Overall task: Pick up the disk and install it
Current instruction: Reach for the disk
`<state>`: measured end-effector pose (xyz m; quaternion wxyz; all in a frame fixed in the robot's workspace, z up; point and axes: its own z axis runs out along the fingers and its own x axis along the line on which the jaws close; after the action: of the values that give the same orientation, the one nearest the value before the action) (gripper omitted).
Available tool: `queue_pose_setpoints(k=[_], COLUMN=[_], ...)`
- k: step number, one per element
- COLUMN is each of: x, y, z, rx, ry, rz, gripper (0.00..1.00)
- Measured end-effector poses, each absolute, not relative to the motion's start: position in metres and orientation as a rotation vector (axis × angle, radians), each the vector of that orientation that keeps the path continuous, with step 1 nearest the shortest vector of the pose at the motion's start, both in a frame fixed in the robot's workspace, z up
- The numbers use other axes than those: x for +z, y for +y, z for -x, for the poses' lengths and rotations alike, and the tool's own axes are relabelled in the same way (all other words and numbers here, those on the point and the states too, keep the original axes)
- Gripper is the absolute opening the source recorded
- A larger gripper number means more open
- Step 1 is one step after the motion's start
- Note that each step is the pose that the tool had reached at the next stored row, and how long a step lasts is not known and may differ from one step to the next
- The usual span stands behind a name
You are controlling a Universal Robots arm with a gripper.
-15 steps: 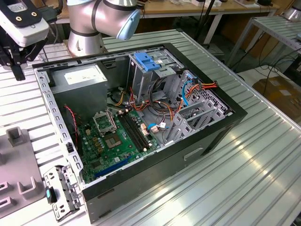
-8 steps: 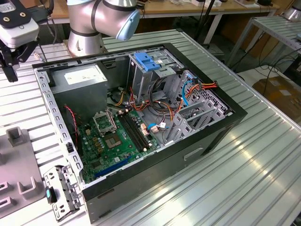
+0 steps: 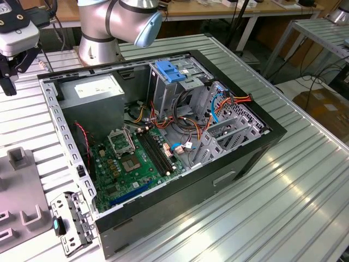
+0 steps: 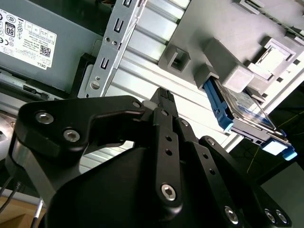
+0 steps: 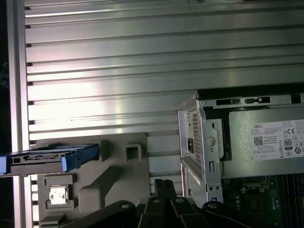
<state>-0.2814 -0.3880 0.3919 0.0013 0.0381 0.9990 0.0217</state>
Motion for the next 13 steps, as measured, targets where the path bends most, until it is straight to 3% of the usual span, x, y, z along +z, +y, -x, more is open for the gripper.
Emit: queue_pose_setpoints(k=[13], x=[0.3918], y=[-0.387], z=[0.2884], rx=[0.068], ry=[3.136], rz=[-0.12], gripper=[0.11])
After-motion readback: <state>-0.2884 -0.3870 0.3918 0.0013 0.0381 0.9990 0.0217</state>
